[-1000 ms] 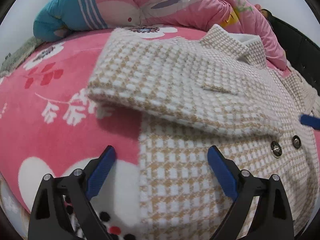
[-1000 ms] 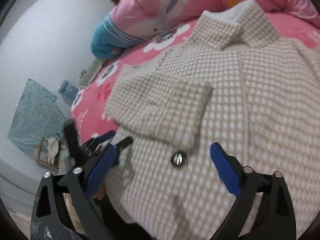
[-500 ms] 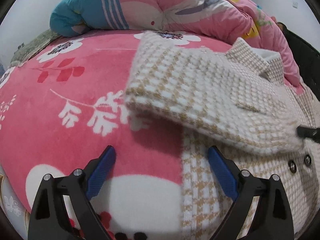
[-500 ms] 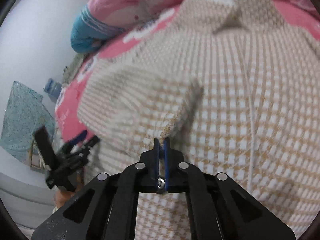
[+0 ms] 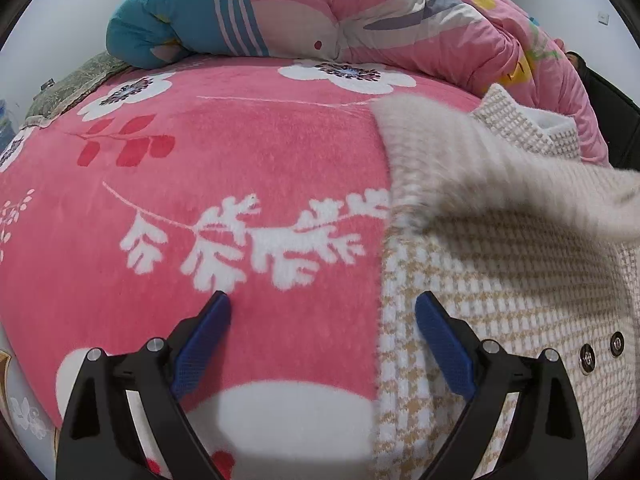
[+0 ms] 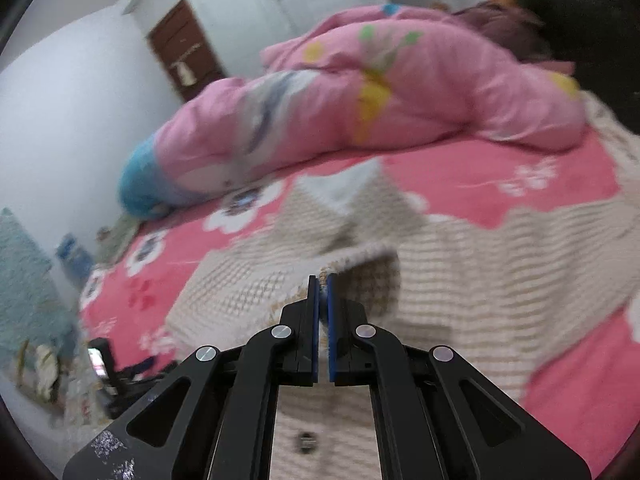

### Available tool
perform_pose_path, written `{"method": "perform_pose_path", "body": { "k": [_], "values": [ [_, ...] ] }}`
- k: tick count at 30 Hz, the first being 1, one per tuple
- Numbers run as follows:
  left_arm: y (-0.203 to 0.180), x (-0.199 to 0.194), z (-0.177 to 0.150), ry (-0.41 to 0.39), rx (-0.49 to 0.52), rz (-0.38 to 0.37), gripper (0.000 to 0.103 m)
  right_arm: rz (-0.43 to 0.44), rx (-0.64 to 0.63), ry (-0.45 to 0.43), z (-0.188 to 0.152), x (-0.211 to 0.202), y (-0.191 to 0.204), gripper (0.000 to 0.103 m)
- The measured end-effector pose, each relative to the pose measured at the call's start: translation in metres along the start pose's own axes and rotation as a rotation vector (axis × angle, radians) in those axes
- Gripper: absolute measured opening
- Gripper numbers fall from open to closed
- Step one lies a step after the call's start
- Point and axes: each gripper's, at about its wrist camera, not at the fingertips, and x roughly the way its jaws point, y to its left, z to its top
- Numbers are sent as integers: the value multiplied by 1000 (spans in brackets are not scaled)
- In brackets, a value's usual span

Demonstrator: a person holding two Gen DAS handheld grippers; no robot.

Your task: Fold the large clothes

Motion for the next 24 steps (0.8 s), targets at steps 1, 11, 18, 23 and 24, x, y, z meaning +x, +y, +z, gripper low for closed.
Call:
{"method": "perform_pose_path", "body": {
  "k": [1, 11, 18, 23, 24],
  "values": [
    [1, 0, 1, 1, -5, 0, 92, -17, 5, 15, -1, 4, -7, 1],
    [-4, 1, 12, 4, 8, 14, 92, -51, 97, 201, -39, 58, -63, 44],
    [-3, 9, 11, 24, -9, 30, 92, -39, 146, 310, -49, 91, -76, 44],
    [-4, 11, 10, 24, -2, 37, 92, -59, 124, 302, -43, 96, -67, 6],
    [-4, 11, 10, 25, 0, 37, 92, -72, 97, 276, -38, 90, -60, 6]
  ]
}}
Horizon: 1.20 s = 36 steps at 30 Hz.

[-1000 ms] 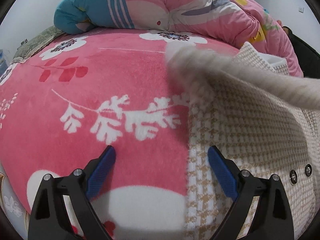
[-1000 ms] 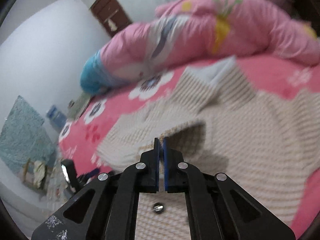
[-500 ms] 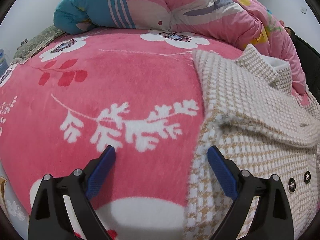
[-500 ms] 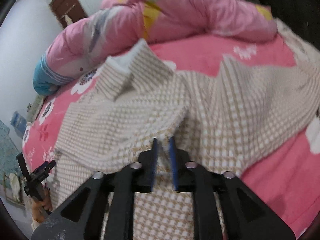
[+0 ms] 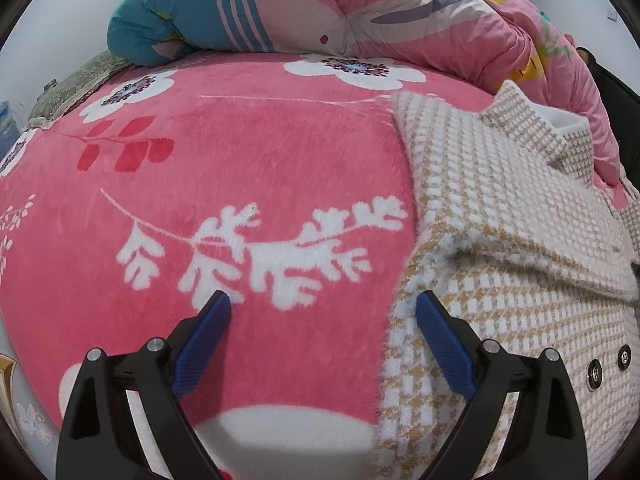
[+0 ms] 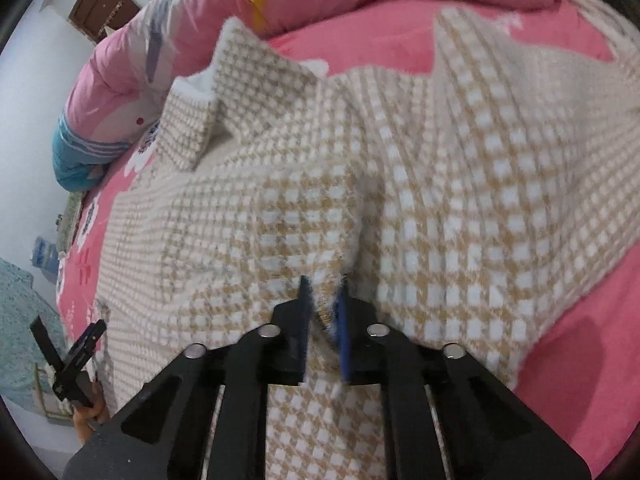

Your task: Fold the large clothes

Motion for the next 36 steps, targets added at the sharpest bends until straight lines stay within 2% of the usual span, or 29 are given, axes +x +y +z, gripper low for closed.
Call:
{"method": "perform_pose_path", "body": {
  "k": [3, 5, 9, 12, 14, 16, 19, 22, 25, 26, 28, 30, 32, 33, 36],
  "values": [
    [0, 0, -1, -1, 6, 1, 92, -13, -64, -98, 10, -23, 21, 6],
    [0, 1, -1, 1, 5, 2, 92, -27, -77, -110, 12, -25, 24, 6],
    [0, 1, -1, 2, 7, -3, 92, -138, -98, -6, 8, 19, 13, 9],
    [3, -3, 0, 9, 11, -25, 92, -112, -65, -4, 4, 25, 0, 16],
    [9, -12, 0, -5, 5, -35, 92, -129, -53, -39, 4, 13, -1, 35],
    [15, -27, 2, -45, -4, -46, 92, -154, -69, -94, 3, -6, 2, 37],
    [19, -52, 14, -112, -10, -89, 92, -106, -125, -161, 1, -31, 21, 38],
    [-6, -65, 37, -144, 35, -142, 92, -33, -211, -139, -5, -26, 51, 39],
    [-47, -54, 58, -93, 84, -254, 92, -65, -286, -83, -11, 5, 70, 41],
    [-58, -46, 63, -78, 95, -273, 92, -78, -294, -58, -13, 18, 72, 45],
    [-86, -22, 73, -23, 132, -316, 92, -103, -282, -7, -17, 45, 70, 48],
    [-102, 5, 76, 27, 161, -284, 92, -126, -298, -11, -21, 53, 70, 48],
    [-112, 40, 73, 125, 200, -229, 92, -142, -314, -2, -19, 49, 73, 48],
    [-114, 49, 70, 147, 215, -210, 92, -146, -307, 18, -16, 45, 73, 48],
    [-119, 43, 63, 105, 281, -182, 92, -131, -263, 4, -4, 31, 69, 50]
  ]
}}
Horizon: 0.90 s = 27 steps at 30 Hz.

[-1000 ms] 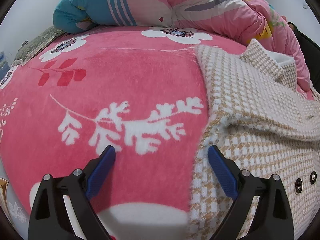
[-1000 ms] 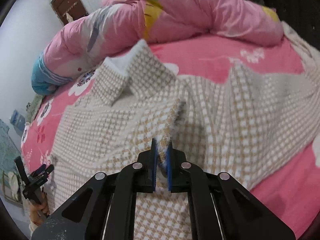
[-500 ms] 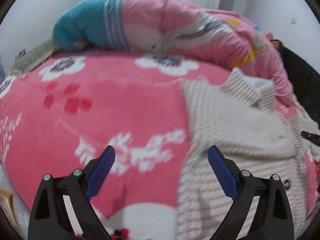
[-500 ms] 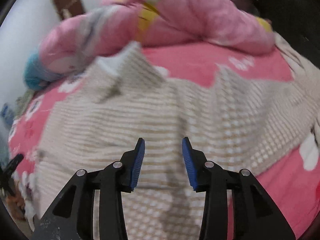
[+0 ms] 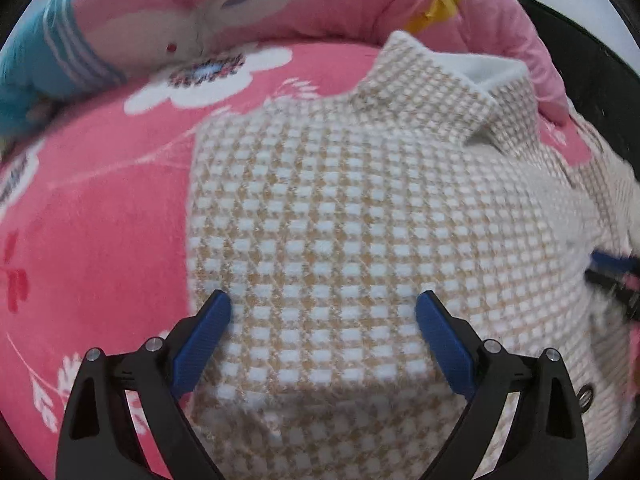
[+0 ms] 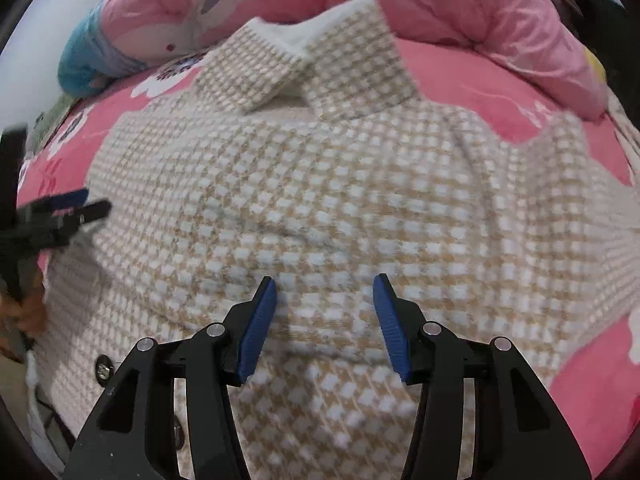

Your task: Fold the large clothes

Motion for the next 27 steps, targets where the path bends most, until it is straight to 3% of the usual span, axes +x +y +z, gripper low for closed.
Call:
{"method": "perform_pose_path", "body": {
  "k": [4, 8, 14, 18, 21, 25, 27],
  "values": [
    [0, 0, 1, 3, -13, -5, 92, 7, 19, -85, 22, -3, -8, 59],
    [-4, 0, 6, 5, -18, 20, 92, 14, 33, -43, 25, 37, -8, 65],
    [-10, -24, 30, -104, 2, 31, 92, 2, 38, -66, 22, 29, -4, 66],
    [2, 4, 57, -50, -70, 60, 92, -15, 29, -122, 29, 23, 3, 66],
    [20, 40, 60, 21, -131, 98, 97, -38, 29, -79, 30, 49, -2, 67],
    [21, 33, 59, -5, -139, 115, 97, -67, 0, -85, 23, 47, 4, 68],
    [19, 21, 57, -31, -138, 123, 97, -57, 20, -97, 20, 26, 10, 69]
  ]
}}
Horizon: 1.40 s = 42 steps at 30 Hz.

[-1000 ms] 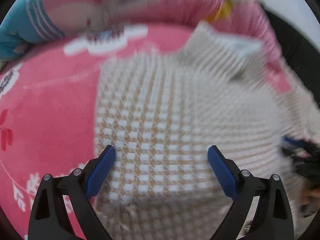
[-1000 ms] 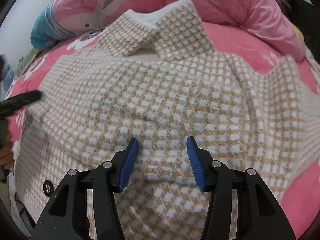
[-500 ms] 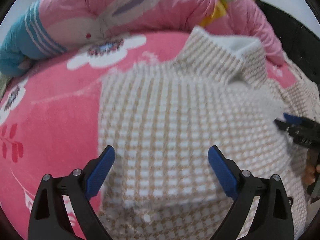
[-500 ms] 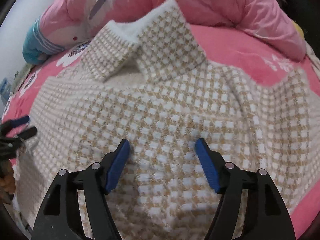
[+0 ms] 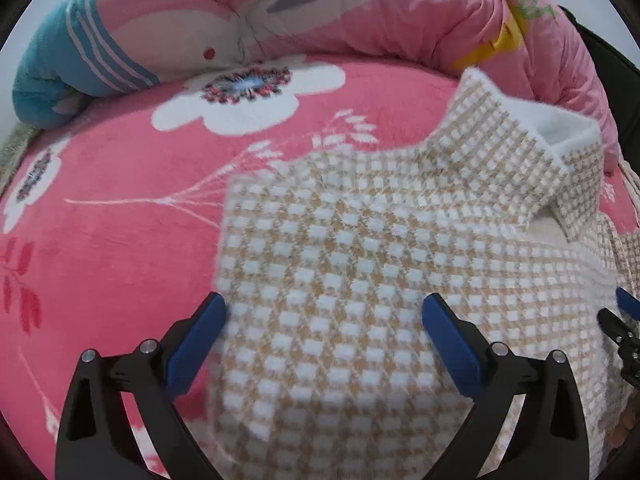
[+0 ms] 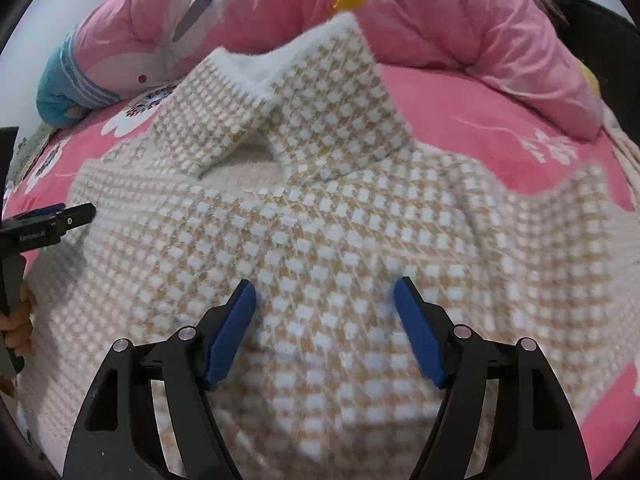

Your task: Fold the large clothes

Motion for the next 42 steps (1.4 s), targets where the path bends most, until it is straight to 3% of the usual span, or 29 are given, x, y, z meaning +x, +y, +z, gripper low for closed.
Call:
{"method": "perform_pose_path", "body": {
  "k": [5, 9, 11, 13, 17, 21, 26, 42],
  "values": [
    [-18, -47, -13, -106, 41, -65, 97, 29, -67, -82, -26, -46, 26, 80],
    [-46, -52, -35, -79, 90, -133, 97, -32, -71, -5, -48, -25, 28, 80],
    [-61, -44, -47, -49, 115, -146, 97, -21, -47, 20, -56, -14, 22, 82],
    [-71, -30, -57, -15, 131, -127, 97, -30, -47, 15, -53, -22, 19, 82],
    [-77, -27, -65, -62, 150, -91, 98, -26, -50, -36, -53, -46, 19, 84],
    [-75, -25, -67, -65, 138, -106, 98, -37, -24, 32, -64, -23, 8, 90],
    [-75, -25, -69, -81, 148, -91, 98, -61, -20, 11, -68, -28, 8, 95],
    [-79, -26, -71, -77, 175, -72, 98, -47, -4, 38, -61, -14, 5, 95]
  ]
}}
